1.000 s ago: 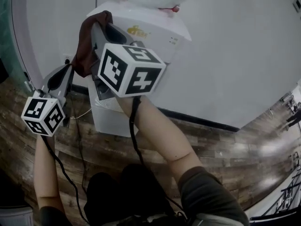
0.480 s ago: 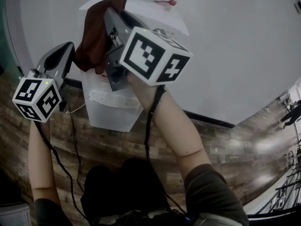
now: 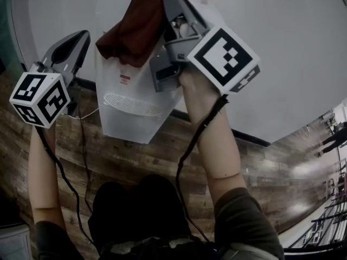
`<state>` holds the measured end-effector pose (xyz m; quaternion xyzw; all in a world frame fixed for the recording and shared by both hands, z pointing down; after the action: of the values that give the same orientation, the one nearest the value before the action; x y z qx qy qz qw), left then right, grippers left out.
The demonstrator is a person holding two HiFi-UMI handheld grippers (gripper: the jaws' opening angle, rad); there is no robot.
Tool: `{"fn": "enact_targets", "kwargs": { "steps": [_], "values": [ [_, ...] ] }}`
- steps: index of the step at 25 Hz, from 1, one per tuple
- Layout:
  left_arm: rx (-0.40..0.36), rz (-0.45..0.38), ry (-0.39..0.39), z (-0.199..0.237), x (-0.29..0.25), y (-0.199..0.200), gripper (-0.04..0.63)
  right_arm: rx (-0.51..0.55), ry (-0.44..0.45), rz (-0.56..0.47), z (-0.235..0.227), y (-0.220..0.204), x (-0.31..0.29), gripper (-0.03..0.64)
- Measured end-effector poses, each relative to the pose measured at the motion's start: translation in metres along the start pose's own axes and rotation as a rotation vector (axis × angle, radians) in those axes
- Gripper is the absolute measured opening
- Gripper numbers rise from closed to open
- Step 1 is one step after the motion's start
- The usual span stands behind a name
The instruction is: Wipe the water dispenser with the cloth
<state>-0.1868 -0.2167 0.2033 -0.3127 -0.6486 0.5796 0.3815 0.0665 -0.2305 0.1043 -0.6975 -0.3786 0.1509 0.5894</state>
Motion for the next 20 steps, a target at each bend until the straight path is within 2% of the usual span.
{"fn": "enact_targets", "kwargs": {
  "steps": [8, 10, 13, 20],
  "values": [
    [-0.021, -0.016, -0.037, -0.01, -0.009, 0.005, 0.018, -0.002, -0.101, -0.121, -0.032, 0.036, 0.057, 0.044],
    [-0.013, 0.002, -0.05, -0.011, -0.01, 0.002, 0.02, 0.007, -0.128, -0.139, -0.042, 0.041, 0.068, 0.044],
    [-0.001, 0.034, -0.065, -0.015, -0.009, -0.001, 0.02, -0.007, -0.16, -0.166, -0.057, 0.044, 0.086, 0.044],
    [0.018, 0.027, -0.074, -0.022, -0.013, -0.004, 0.02, -0.052, -0.23, -0.203, -0.088, 0.039, 0.118, 0.044]
  ]
}}
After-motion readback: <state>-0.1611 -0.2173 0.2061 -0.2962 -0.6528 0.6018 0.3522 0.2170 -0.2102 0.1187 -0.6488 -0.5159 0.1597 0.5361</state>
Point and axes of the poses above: the fingertips, and each gripper's own axes: x backward along the fingers, z to its left, y out of its top, the point moved 10 cm from there along x, backward along the fingers, and after that the axes turned 10 degrees about z, right-handed, at the moved point
